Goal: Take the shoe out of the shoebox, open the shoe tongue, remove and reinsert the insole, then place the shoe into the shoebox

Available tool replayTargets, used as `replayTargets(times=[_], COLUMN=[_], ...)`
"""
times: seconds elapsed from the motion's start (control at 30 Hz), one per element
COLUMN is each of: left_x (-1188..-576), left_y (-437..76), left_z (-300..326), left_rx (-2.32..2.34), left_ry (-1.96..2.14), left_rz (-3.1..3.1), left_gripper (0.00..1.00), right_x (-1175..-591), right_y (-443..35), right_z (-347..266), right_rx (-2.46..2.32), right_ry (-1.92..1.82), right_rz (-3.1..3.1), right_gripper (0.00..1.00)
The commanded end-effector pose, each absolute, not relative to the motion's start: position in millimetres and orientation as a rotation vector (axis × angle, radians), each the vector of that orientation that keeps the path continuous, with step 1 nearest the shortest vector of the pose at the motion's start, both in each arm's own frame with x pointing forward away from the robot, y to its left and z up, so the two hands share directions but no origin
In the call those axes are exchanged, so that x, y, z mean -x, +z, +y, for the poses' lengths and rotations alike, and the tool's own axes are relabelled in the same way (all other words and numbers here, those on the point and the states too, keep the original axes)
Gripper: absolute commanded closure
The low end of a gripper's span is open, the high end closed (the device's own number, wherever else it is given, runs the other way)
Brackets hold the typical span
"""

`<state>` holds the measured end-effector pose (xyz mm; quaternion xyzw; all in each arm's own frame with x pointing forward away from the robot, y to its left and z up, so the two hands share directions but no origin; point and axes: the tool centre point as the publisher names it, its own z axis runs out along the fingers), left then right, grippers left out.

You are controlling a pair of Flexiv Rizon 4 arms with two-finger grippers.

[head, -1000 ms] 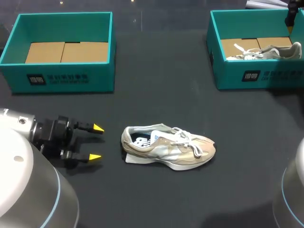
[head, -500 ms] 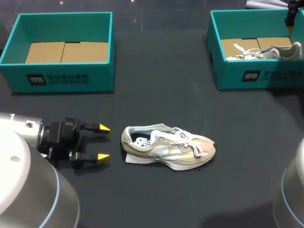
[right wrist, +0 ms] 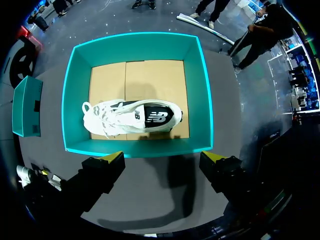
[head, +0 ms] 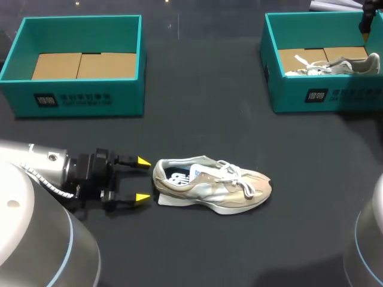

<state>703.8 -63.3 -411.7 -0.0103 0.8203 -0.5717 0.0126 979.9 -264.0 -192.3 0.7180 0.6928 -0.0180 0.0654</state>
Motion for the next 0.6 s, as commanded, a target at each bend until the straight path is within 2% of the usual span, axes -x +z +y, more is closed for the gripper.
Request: replayTargets(times=[0.03,0.6], left_x=[-704.3,-698.8], left_y=[-414.7,-414.8], left_z=[-68.6,-82.0], left_rx=[0.026,0.023], left_ry=[-1.787,-1.829], left_rz=[2.560,2.563], left_gripper=[0.00,0.00], right_x=[-979.9,-979.9], right_y=[-192.2,-192.2], right_z=[-263.7,-263.7], right_rx=[-2.167,-2.167], right_ry=[-0.055,-0.055], right_rz=[2.090,2.090], right_gripper=[0.00,0.00])
